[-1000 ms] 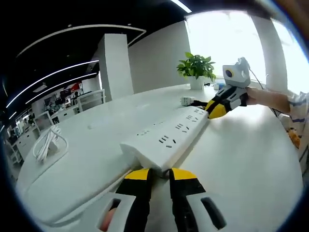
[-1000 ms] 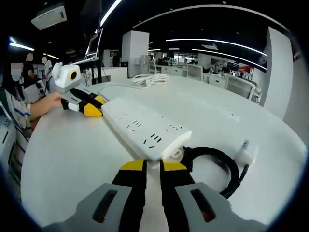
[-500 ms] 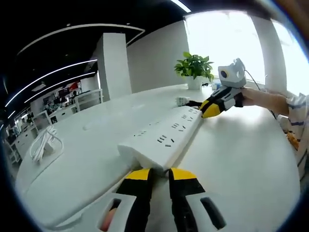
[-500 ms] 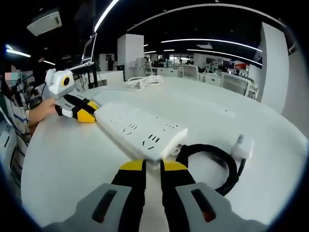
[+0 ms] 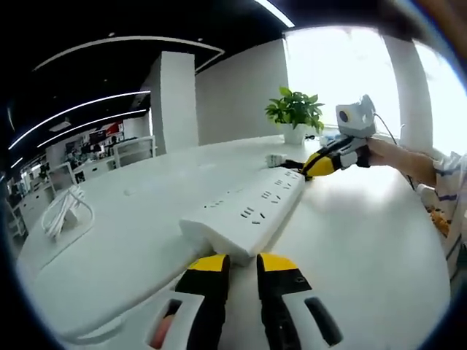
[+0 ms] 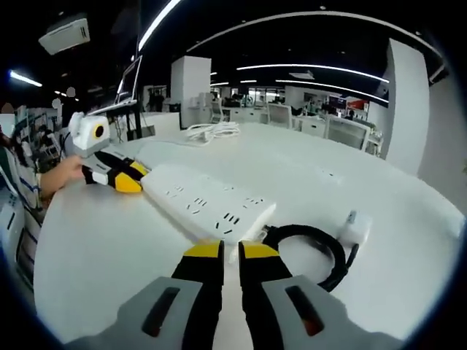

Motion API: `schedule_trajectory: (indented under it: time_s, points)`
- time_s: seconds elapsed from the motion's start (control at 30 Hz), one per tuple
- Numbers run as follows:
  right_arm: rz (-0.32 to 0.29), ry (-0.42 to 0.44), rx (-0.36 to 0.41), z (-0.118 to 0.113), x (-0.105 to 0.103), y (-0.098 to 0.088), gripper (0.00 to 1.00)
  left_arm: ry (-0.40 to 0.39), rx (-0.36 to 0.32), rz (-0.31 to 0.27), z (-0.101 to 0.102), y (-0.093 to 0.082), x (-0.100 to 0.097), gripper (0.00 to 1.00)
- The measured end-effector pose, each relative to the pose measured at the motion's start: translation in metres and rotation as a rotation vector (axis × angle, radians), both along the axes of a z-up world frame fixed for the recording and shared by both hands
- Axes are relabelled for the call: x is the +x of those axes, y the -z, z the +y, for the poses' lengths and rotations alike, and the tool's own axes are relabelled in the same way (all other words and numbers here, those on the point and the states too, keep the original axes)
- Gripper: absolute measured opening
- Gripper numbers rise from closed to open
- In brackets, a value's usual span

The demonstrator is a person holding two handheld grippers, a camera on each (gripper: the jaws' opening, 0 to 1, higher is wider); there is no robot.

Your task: Straighten the power strip on the desk, plug the charger into it

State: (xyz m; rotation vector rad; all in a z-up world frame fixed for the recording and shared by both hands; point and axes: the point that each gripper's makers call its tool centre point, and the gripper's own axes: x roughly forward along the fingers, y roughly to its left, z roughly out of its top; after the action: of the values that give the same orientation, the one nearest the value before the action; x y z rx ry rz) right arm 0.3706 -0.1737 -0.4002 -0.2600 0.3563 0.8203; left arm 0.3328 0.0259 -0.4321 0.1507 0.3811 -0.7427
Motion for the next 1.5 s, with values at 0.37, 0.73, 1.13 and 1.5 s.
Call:
schedule_trajectory:
  time_s: [0.37, 0.73, 1.13, 1.5]
  points:
    - [-0.077, 0.120, 0.079, -0.026, 0.022, -0.019, 0.08, -0.020, -0.155, -0.096, 0.010, -0.037, -0.002, 0.16]
    - [-0.140, 0.273, 0.109, -0.065, 0.055, -0.029, 0.09, -0.017, -0.194, -0.183, 0.013, -0.060, -0.009, 0.18]
    - [-0.171, 0.407, 0.130, -0.087, 0.081, -0.028, 0.10, 0.006, -0.236, -0.229, 0.012, -0.077, -0.016, 0.18]
    - [-0.181, 0.453, 0.094, -0.095, 0.095, -0.021, 0.15, 0.037, -0.225, -0.241, 0.005, -0.078, -0.021, 0.22]
